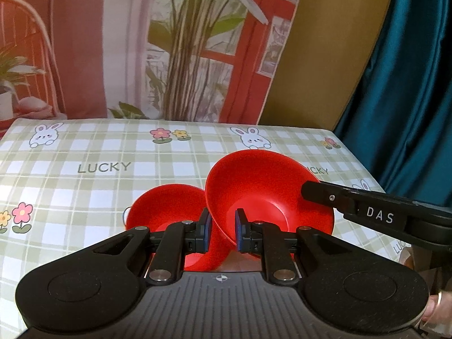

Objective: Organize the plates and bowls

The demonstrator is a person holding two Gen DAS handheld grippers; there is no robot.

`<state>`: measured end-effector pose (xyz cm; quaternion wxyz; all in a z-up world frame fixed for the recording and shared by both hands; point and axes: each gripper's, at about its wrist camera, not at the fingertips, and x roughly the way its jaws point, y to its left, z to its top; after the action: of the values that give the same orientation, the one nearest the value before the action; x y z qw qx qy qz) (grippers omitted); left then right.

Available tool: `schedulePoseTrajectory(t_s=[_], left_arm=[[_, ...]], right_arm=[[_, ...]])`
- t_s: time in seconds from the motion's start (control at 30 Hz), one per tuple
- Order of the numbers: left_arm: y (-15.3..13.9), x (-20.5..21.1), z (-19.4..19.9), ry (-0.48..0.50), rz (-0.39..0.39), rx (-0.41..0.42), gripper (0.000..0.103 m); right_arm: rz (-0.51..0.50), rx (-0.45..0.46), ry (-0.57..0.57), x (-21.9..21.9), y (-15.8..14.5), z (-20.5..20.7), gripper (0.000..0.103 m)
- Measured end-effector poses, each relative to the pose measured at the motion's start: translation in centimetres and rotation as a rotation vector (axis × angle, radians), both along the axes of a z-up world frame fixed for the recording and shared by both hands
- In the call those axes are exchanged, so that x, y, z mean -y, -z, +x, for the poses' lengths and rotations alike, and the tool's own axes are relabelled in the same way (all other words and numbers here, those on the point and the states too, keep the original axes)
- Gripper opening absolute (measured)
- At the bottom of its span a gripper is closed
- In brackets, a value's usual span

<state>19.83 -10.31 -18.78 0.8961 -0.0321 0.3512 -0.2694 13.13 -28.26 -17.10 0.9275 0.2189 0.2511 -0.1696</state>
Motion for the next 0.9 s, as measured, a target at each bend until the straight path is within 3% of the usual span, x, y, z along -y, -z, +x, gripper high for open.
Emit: schedulePoseTrajectory(t_s=[0.47, 0.9], left_arm=[[0.8, -3.8, 2.7, -0.108, -0.007, -0.022, 0.018], [2.7, -4.1, 3.5, -0.113, 0.039, -0.047, 0.018]], right_arm=[[0.003, -0.047, -0.112, -2.0, 1.2, 5.6, 0.006], [0.016, -0.102, -0.133, -2.3, 3.5, 7.1, 0.006]])
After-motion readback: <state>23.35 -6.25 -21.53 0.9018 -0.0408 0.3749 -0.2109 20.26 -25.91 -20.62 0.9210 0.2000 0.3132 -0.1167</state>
